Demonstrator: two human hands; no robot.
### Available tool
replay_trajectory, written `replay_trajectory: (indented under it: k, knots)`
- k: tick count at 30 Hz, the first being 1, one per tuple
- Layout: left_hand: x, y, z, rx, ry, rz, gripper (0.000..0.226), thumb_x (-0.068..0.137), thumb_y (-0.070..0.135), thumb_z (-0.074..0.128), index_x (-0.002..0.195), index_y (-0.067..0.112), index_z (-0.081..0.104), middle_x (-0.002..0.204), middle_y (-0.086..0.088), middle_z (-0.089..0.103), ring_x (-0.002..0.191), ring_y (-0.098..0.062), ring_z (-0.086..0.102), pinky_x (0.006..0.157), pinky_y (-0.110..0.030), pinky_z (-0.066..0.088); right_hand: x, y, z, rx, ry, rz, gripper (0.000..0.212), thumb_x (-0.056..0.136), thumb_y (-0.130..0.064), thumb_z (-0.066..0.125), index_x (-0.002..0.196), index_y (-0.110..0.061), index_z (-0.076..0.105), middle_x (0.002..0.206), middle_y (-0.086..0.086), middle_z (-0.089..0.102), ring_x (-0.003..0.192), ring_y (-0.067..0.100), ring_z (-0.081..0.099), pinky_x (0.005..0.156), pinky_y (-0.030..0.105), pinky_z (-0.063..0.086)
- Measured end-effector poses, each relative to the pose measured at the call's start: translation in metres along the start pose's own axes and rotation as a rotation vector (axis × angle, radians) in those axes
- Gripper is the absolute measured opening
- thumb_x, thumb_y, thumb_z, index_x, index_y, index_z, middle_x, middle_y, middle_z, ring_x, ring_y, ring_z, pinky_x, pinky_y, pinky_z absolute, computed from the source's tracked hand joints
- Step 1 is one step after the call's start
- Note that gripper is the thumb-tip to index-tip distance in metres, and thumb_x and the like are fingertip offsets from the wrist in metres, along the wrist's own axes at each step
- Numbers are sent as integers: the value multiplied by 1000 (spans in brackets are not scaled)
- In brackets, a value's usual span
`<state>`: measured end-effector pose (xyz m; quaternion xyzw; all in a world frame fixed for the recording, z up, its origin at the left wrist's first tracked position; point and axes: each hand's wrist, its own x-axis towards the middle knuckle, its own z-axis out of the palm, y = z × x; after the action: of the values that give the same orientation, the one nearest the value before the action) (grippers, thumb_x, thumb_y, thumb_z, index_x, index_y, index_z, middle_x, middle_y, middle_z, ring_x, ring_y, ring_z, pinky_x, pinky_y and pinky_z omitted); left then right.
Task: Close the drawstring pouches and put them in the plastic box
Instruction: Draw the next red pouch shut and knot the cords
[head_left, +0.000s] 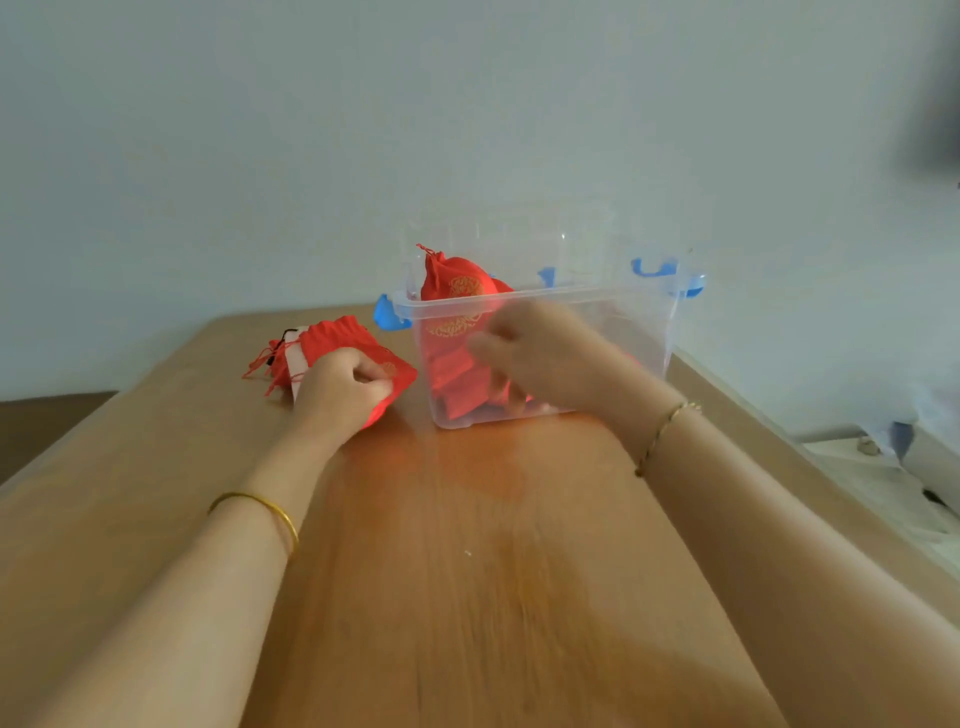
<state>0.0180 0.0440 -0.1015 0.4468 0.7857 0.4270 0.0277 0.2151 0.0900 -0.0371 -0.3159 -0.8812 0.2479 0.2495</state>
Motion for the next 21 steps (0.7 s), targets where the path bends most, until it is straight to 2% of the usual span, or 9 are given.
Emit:
replay_trajectory:
  k: [3,6,8,10,12,14,16,18,21]
  knots:
    - [-22,20,-23,-116,-457,-141,7,81,6,66,78,10,61,64,-1,55,54,-10,50,47,-15,43,-4,13,42,76,-236,162,38,96,-29,39,93,4,59,88,25,68,65,33,67,46,29,51]
    - [-40,25,-32,-174,-829,-204,6,81,9,67,86,8,63,68,-1,61,55,-6,56,51,-17,49,-3,24,67,74,-223,207,38,93,-35,46,81,0,55,73,22,65,60,35,65,46,30,49]
    - [-42,21,-28,-209,-756,-161,5,81,11,68,83,9,64,68,-1,63,57,-7,58,50,-18,48,-6,26,73,18,-201,163,29,87,-31,56,81,-2,55,67,16,62,51,26,56,44,28,44]
    - [-34,8,-22,-70,-450,-66,9,80,13,69,75,13,62,69,-3,62,61,-13,58,54,-25,48,-11,28,74,-26,-195,138,31,81,-21,64,102,-1,54,89,17,64,67,24,54,48,26,39]
    - [-27,-5,-19,243,-232,10,20,77,21,72,65,12,59,67,-10,56,68,-27,57,64,-33,45,-14,30,74,-66,-189,113,42,78,-17,67,114,-3,51,107,15,60,87,29,56,56,26,39]
    - [-28,-14,-16,418,-252,-11,41,75,31,73,48,12,49,56,-11,44,64,-37,52,59,-38,40,-15,33,73,-74,-196,81,45,77,-15,69,117,-3,51,103,12,57,89,27,54,52,19,39]
    - [-33,-17,-12,463,-288,-20,48,75,31,73,42,15,42,51,-4,40,62,-37,47,54,-33,32,-17,35,72,-63,-206,55,46,76,-13,70,117,-4,51,96,5,50,81,19,48,47,11,40]
    - [-35,-16,-10,412,-290,15,34,74,26,74,52,17,51,65,-4,52,76,-35,55,64,-34,40,-18,36,71,-29,-211,51,40,78,-11,67,115,-4,52,88,4,52,67,16,48,42,11,38]
    - [-39,-1,-20,193,-419,95,23,75,18,74,72,21,52,80,3,53,79,-16,51,70,-29,40,-19,37,59,67,-133,48,22,82,-8,58,104,-7,57,68,1,56,50,9,46,45,21,37]
